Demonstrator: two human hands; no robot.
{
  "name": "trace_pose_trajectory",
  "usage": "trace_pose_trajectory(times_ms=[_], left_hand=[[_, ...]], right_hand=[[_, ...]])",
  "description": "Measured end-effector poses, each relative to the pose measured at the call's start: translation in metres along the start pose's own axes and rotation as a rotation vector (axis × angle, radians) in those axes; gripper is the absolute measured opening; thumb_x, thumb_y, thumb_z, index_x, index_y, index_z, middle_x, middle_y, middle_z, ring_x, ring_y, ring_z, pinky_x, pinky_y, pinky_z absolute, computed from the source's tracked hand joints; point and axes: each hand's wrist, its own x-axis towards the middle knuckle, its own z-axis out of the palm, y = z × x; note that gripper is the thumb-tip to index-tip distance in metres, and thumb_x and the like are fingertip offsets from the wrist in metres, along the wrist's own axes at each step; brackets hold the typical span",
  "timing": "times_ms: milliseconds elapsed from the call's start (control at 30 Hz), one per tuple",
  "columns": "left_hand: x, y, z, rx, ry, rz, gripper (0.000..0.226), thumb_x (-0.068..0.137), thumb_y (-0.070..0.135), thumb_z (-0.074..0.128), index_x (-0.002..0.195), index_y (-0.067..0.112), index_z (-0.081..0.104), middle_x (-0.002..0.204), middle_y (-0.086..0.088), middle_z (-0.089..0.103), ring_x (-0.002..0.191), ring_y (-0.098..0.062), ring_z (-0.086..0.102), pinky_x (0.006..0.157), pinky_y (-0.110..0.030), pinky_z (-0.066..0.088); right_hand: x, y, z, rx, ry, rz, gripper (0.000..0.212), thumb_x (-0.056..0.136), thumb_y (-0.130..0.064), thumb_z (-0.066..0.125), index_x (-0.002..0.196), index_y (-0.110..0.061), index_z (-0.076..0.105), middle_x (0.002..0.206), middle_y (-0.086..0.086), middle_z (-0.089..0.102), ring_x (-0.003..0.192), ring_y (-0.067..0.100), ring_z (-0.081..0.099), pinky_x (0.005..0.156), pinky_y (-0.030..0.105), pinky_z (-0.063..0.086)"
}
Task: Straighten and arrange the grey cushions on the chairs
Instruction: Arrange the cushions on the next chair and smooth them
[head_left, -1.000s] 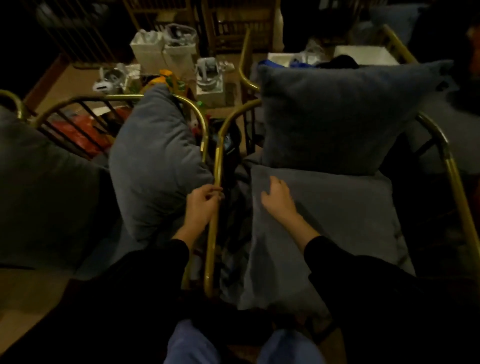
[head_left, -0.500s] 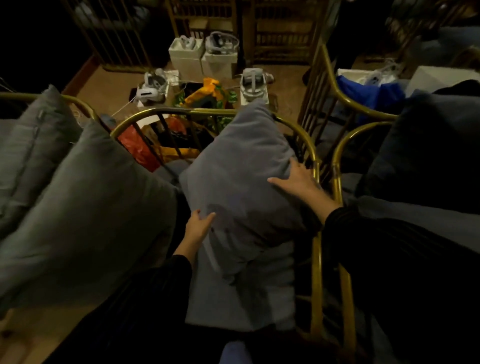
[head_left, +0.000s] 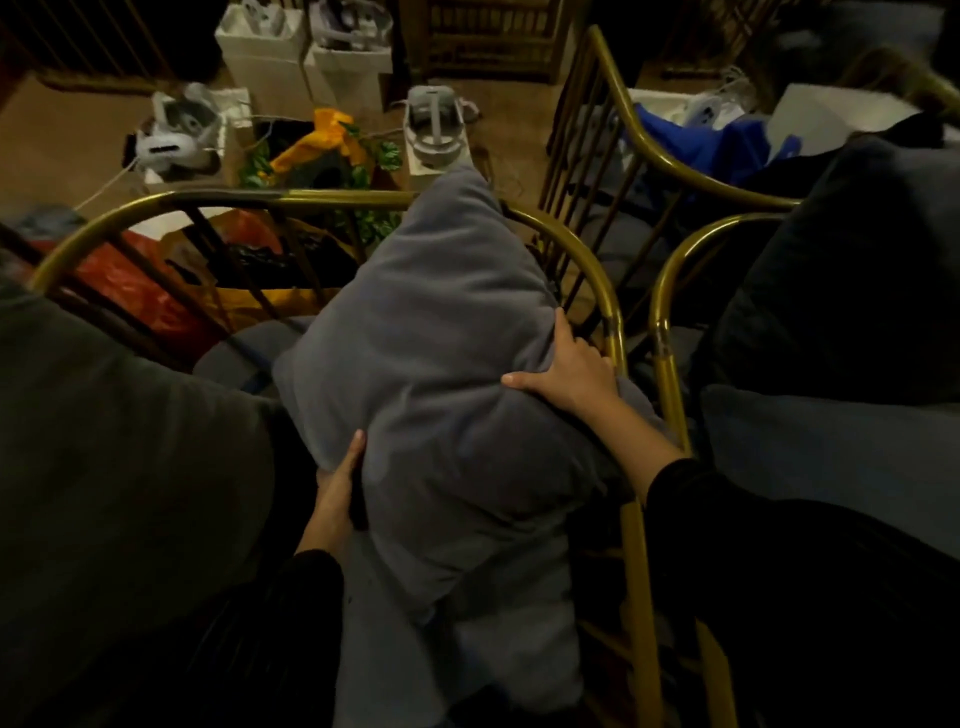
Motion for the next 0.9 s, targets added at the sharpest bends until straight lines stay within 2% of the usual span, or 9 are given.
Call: trace_pose_trajectory(times_ms=[67, 133, 267, 400, 433, 600, 700, 800, 900], left_hand=[[-0.001, 0.000, 0.000, -0.059, -0.100, -0.083, 0.107, 0.036, 0.066, 0.088, 0.127, 0.017, 0.064, 0.122, -0.008, 0.070, 0.113, -0.029, 0.066, 0.102, -0.050, 0.049], [-0.011, 0.002, 0.002, -0.096, -0.152, -0.100, 0.093, 0.041, 0.060, 0.090, 0.121, 0.018, 0.069, 0.121, -0.007, 0.071, 0.114, -0.029, 0.066, 0.104, -0.048, 0.047], [-0.056, 0.017, 0.010, -0.137, -0.153, -0.073, 0.086, 0.049, 0.057, 0.088, 0.121, 0.015, 0.068, 0.120, -0.009, 0.071, 0.113, -0.031, 0.065, 0.104, -0.050, 0.046], [-0.110, 0.028, 0.015, -0.090, -0.084, -0.045, 0.060, 0.072, 0.052, 0.077, 0.117, 0.016, 0.063, 0.110, -0.007, 0.067, 0.106, -0.029, 0.060, 0.098, -0.047, 0.046], [-0.122, 0.031, 0.017, -0.096, -0.077, -0.038, 0.061, 0.072, 0.052, 0.077, 0.118, 0.016, 0.062, 0.111, -0.007, 0.067, 0.106, -0.029, 0.060, 0.099, -0.047, 0.046], [-0.180, 0.047, 0.041, -0.067, -0.100, 0.128, 0.108, 0.044, 0.056, 0.090, 0.137, 0.017, 0.050, 0.131, -0.006, 0.063, 0.116, -0.030, 0.060, 0.101, -0.051, 0.047], [-0.227, 0.058, 0.074, 0.033, -0.126, 0.264, 0.092, 0.058, 0.045, 0.088, 0.135, 0.013, 0.048, 0.135, -0.008, 0.059, 0.118, -0.030, 0.059, 0.102, -0.050, 0.047], [-0.272, 0.059, 0.117, 0.151, -0.167, 0.389, 0.085, 0.065, 0.042, 0.085, 0.135, 0.016, 0.044, 0.133, -0.007, 0.056, 0.118, -0.028, 0.057, 0.103, -0.049, 0.047], [-0.316, 0.045, 0.160, 0.260, -0.246, 0.501, 0.070, 0.072, 0.035, 0.082, 0.129, 0.016, 0.044, 0.120, -0.002, 0.054, 0.106, -0.021, 0.056, 0.092, -0.038, 0.049]], right_hand=[[-0.005, -0.001, 0.001, -0.035, 0.050, -0.043, 0.110, 0.073, -0.066, 0.064, 0.154, -0.021, 0.006, 0.144, 0.018, 0.045, 0.130, 0.037, 0.045, 0.106, 0.048, 0.033], [-0.015, -0.005, -0.001, -0.043, 0.091, -0.080, 0.094, 0.081, -0.058, 0.060, 0.153, -0.020, 0.014, 0.139, 0.019, 0.050, 0.127, 0.037, 0.048, 0.104, 0.046, 0.034], [-0.040, -0.010, -0.021, -0.004, 0.134, -0.140, 0.067, 0.093, -0.043, 0.051, 0.150, -0.020, 0.026, 0.133, 0.017, 0.055, 0.123, 0.036, 0.051, 0.102, 0.044, 0.037], [-0.086, -0.006, -0.054, 0.078, 0.240, -0.208, 0.050, 0.098, -0.034, 0.043, 0.146, -0.020, 0.037, 0.126, 0.015, 0.062, 0.118, 0.036, 0.055, 0.100, 0.045, 0.037], [-0.100, -0.003, -0.064, 0.092, 0.278, -0.212, 0.048, 0.099, -0.033, 0.042, 0.145, -0.020, 0.040, 0.125, 0.015, 0.063, 0.117, 0.036, 0.055, 0.099, 0.045, 0.036], [-0.155, 0.046, -0.116, 0.232, 0.469, -0.181, 0.034, 0.098, -0.028, 0.046, 0.126, -0.011, 0.057, 0.110, 0.022, 0.067, 0.106, 0.041, 0.060, 0.092, 0.046, 0.043], [-0.176, 0.101, -0.146, 0.438, 0.507, -0.101, 0.029, 0.097, -0.024, 0.051, 0.119, -0.009, 0.063, 0.110, 0.022, 0.068, 0.102, 0.036, 0.063, 0.083, 0.038, 0.045], [-0.193, 0.168, -0.166, 0.728, 0.529, -0.054, 0.025, 0.094, -0.016, 0.056, 0.113, -0.005, 0.066, 0.100, 0.017, 0.068, 0.092, 0.018, 0.056, 0.076, 0.027, 0.043], [-0.217, 0.230, -0.177, 0.919, 0.583, 0.030, 0.020, 0.092, -0.013, 0.057, 0.109, -0.010, 0.065, 0.095, 0.011, 0.062, 0.092, 0.019, 0.052, 0.080, 0.030, 0.042]])
